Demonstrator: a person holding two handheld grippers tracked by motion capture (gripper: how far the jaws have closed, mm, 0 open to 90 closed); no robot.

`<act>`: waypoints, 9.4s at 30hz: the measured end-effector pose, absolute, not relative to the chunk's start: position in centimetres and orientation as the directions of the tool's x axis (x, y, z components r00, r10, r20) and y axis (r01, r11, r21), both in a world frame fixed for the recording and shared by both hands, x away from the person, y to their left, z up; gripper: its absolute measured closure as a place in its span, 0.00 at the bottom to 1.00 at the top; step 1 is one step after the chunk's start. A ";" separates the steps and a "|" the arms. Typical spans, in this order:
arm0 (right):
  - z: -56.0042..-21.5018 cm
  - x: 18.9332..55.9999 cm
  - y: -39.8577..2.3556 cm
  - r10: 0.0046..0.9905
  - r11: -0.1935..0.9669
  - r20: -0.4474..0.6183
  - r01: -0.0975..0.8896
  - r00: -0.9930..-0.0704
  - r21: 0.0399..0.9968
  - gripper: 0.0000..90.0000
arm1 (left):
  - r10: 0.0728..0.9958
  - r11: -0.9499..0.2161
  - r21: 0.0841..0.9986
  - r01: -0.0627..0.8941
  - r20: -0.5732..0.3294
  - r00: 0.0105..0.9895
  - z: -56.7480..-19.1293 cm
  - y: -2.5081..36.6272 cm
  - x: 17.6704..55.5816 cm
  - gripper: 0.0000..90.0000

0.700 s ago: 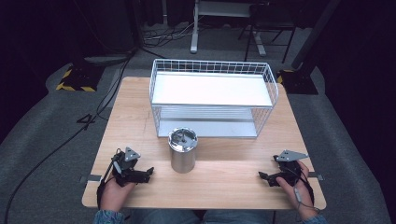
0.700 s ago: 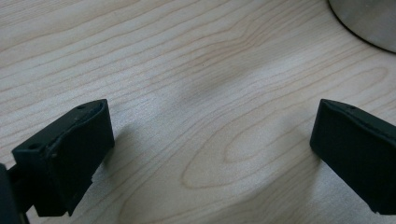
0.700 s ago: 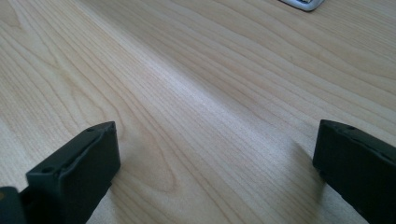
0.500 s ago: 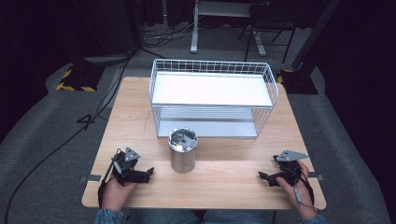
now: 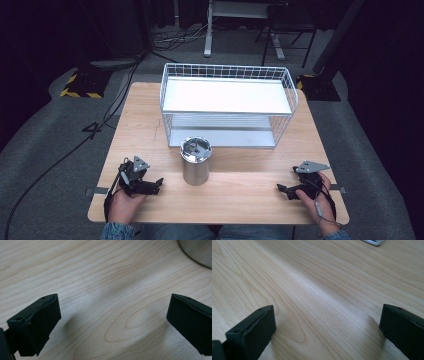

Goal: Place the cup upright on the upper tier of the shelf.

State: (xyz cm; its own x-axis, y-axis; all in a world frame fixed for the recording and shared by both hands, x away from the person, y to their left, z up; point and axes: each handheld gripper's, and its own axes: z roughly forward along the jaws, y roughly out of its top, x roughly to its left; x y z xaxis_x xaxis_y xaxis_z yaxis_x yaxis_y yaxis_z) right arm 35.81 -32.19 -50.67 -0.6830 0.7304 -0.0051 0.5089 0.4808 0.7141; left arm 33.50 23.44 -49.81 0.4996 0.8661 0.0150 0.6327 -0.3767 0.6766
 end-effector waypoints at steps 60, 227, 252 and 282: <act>-50.6 35.8 -32.2 0.735 0.476 -0.005 0.511 -0.678 0.715 0.03 | 0.638 -0.161 0.951 0.264 -0.103 0.763 -42.1 20.1 32.0 0.01; -50.6 35.6 -32.4 0.733 0.462 -0.001 0.497 -0.680 0.734 0.13 | 0.744 -0.103 0.982 0.160 -0.030 0.667 -21.9 4.8 48.8 0.04; -50.5 35.5 -32.4 0.726 0.468 -0.007 0.486 -0.688 0.738 0.16 | 0.754 -0.110 0.967 0.228 -0.068 0.654 -24.7 3.1 51.0 0.04; -50.5 35.5 -32.4 0.724 0.468 -0.004 0.486 -0.690 0.739 0.17 | 0.736 -0.148 0.975 0.166 -0.004 0.677 -24.6 2.7 50.5 0.00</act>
State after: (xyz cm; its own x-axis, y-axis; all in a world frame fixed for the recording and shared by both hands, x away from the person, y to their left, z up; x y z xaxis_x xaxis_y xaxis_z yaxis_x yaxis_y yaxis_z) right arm 35.50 -32.39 -50.52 -0.6901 0.7237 -0.0044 0.4857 0.4676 0.7385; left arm 50.50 2.66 -24.55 0.6771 0.7359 -0.0040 0.1662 -0.1476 0.9750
